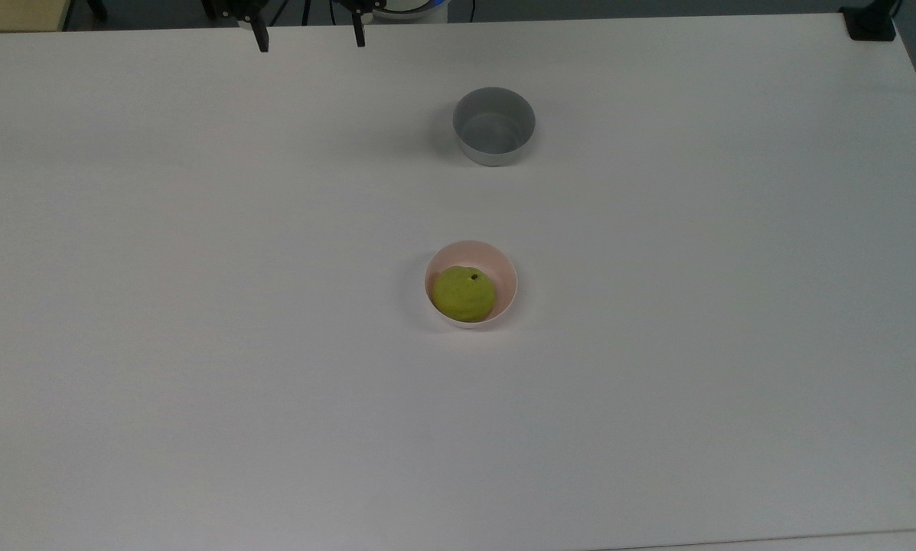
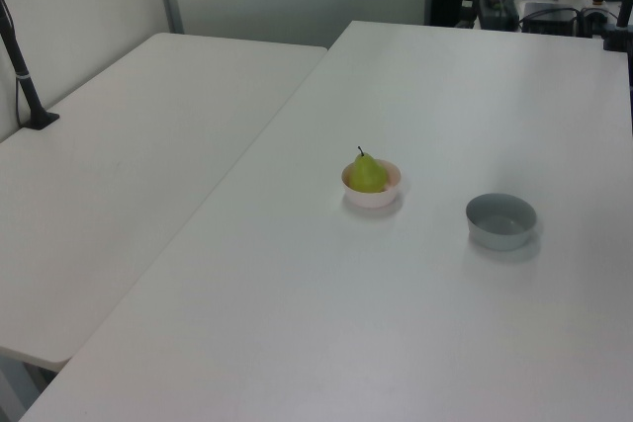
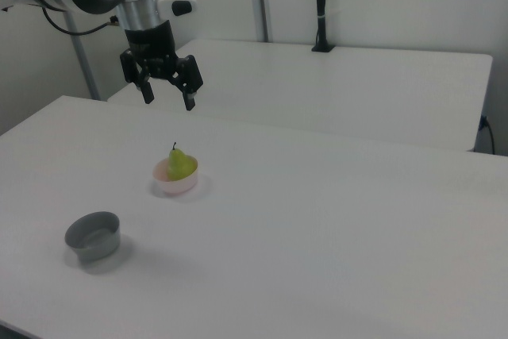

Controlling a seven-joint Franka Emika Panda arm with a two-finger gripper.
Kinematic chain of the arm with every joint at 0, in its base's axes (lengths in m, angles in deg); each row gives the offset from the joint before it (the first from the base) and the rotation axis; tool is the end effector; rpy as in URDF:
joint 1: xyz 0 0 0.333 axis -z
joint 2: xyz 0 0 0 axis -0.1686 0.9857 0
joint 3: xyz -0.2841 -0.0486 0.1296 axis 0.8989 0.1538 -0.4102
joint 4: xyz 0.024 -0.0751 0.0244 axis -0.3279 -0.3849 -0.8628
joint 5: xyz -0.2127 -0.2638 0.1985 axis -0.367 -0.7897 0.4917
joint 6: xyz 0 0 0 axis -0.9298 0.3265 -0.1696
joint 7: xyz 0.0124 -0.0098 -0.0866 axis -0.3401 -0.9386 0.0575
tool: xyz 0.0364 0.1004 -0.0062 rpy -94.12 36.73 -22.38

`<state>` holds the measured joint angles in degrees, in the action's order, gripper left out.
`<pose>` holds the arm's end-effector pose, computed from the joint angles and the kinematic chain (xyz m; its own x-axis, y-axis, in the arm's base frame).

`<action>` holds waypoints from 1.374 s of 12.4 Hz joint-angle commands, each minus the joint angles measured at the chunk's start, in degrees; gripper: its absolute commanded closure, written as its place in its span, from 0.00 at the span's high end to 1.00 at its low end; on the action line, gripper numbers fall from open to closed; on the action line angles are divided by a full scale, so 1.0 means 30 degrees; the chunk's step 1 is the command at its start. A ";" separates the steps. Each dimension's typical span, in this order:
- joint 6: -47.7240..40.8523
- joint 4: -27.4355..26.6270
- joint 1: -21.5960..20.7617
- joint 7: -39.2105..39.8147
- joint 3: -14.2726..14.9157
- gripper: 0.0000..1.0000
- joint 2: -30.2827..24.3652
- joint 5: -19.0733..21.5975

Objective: Pick up a pear from the bowl

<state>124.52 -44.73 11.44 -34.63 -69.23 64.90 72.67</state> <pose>0.5613 -0.0326 0.6129 0.9923 0.0866 0.0882 0.0884 -0.9960 -0.0162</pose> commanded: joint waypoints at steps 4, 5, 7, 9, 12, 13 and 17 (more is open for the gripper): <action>0.0432 -0.0584 -0.0198 0.0175 -0.0034 1.00 -0.0321 -0.0118; 0.0432 -0.0526 -0.0198 0.0175 -0.0034 1.00 -0.0321 -0.0118; 0.0374 -0.0526 -0.0198 0.0175 -0.0034 1.00 -0.0321 -0.0118; 0.0373 -0.0526 -0.0198 0.0175 -0.0005 1.00 -0.0321 -0.0118; 0.0344 -0.0526 -0.0198 0.0525 -0.0033 1.00 -0.0234 -0.0118; 0.0431 -0.0497 -0.0169 0.1339 -0.0034 1.00 -0.0117 -0.0147; 0.0578 -0.0351 -0.0227 0.4860 -0.0121 1.00 0.0264 -0.0206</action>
<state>124.52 -44.93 11.41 -24.30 -69.50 65.77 72.67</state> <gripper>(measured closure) 0.000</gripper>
